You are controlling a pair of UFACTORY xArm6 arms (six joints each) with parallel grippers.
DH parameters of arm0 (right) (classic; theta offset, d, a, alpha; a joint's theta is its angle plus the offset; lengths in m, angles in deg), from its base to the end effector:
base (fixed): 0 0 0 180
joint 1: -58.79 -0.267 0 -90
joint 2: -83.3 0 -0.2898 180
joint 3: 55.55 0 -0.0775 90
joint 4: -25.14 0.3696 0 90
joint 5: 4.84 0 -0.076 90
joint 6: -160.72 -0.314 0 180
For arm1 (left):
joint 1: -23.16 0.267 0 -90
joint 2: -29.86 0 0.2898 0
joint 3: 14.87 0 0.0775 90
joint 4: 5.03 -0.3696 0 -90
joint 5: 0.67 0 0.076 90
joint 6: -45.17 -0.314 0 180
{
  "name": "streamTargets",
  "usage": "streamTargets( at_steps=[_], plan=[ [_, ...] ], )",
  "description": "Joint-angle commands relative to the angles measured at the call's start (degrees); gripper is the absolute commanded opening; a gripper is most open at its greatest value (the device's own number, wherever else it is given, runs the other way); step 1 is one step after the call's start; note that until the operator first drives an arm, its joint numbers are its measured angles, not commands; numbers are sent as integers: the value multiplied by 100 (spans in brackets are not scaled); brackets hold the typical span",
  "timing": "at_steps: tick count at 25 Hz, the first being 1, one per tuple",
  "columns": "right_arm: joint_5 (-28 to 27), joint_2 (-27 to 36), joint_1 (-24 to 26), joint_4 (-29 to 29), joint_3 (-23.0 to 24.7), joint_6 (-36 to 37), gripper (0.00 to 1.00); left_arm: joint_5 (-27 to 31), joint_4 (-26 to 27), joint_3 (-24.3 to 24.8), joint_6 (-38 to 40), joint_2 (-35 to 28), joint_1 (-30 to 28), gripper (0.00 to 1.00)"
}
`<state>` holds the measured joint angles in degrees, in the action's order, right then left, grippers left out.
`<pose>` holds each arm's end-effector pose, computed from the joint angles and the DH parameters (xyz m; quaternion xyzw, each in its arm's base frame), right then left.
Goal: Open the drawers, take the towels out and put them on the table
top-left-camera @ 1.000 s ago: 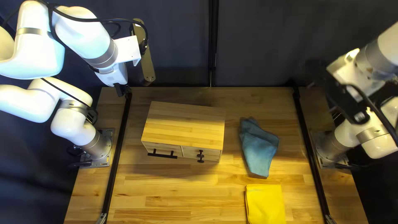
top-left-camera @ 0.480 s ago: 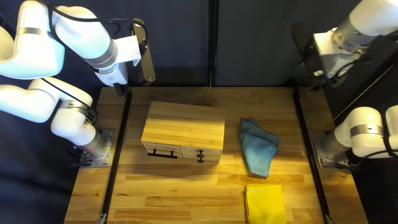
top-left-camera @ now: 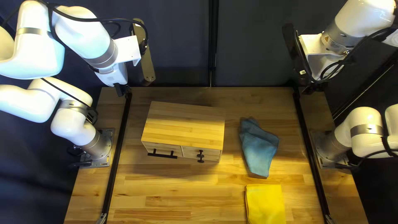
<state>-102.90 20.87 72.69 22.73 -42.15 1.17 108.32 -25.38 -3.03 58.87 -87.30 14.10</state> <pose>0.3017 -0.0886 0.3857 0.9970 0.0530 0.0448 0.0354 0.2686 0.0704 0.3984 -0.9809 -0.0919 -0.0024 0.1717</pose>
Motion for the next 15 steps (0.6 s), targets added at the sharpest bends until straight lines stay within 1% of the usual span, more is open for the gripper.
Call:
streamTargets(
  at_steps=[1, 5, 6, 7, 8, 10, 15],
  plan=[
    [0, 0, 0, 0, 0, 0, 100, 0, 0, 0, 0, 0, 0, 100],
    [0, 0, 0, 0, 0, 0, 100, 0, 0, 0, 0, 0, 0, 100],
    [0, 0, 0, 0, 0, 0, 100, -7, 120, -13, 53, 1, -30, 100],
    [0, 0, 0, 0, 0, 0, 100, 6, 60, -42, 110, 27, -174, 100],
    [0, 0, 0, 0, 0, 0, 100, 38, -20, -111, 272, 103, -546, 100],
    [0, 0, 0, 0, 0, 0, 100, 18, -87, -83, 435, 151, -958, 100],
    [0, 0, 0, 0, 0, 0, 100, -199, -127, 181, 655, 188, -1780, 100]
  ],
)
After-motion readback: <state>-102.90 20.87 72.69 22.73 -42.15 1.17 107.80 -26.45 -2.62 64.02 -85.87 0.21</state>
